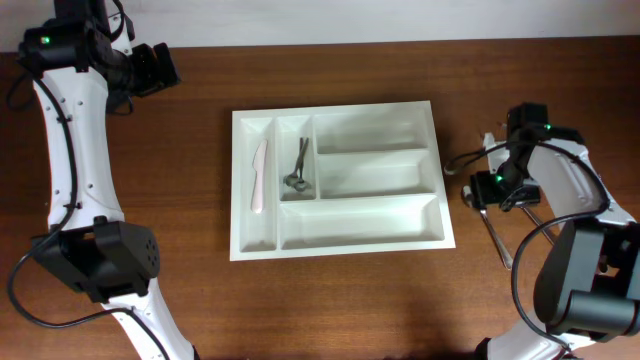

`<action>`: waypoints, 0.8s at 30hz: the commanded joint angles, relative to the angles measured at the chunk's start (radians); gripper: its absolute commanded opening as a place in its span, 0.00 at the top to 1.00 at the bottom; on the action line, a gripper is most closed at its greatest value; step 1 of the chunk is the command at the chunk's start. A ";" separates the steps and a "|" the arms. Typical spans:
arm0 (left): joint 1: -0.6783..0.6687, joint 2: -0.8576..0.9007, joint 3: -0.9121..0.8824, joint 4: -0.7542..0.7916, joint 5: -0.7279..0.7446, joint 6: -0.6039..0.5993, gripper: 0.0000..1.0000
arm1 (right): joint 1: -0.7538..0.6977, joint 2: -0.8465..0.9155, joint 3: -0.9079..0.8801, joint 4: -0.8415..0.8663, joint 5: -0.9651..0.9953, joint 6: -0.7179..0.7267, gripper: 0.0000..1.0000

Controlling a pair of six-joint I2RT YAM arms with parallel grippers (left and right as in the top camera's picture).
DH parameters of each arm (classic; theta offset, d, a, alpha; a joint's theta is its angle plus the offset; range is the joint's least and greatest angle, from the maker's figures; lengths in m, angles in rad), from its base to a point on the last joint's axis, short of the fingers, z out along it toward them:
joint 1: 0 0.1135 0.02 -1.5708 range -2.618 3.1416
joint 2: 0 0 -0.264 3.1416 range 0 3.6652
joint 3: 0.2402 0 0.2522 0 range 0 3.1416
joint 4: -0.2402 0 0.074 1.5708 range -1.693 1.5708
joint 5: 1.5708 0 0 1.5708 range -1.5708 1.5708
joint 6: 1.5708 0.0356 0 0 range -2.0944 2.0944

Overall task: Pack container
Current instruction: 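Grasp a metal spoon on the right side with the right gripper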

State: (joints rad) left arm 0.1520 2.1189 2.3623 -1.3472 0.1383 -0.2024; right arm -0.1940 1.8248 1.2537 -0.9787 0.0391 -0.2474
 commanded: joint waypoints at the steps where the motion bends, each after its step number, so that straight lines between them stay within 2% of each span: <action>1: 0.002 -0.004 0.013 -0.001 -0.004 0.006 0.01 | -0.004 0.014 -0.037 0.020 -0.009 -0.010 0.32; 18: 0.002 -0.004 0.013 -0.001 -0.004 0.006 0.01 | -0.005 0.015 -0.166 0.172 -0.010 -0.006 0.33; 22: 0.002 -0.004 0.013 -0.001 -0.004 0.006 0.01 | -0.019 0.017 -0.167 0.176 -0.018 -0.003 0.42; 24: 0.002 -0.004 0.013 -0.001 -0.004 0.006 0.01 | -0.042 0.020 -0.167 0.177 -0.041 -0.003 0.43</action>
State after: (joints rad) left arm 0.1520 2.1189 2.3623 -1.3472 0.1383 -0.2024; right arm -0.2054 1.8320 1.1011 -0.8059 0.0265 -0.2474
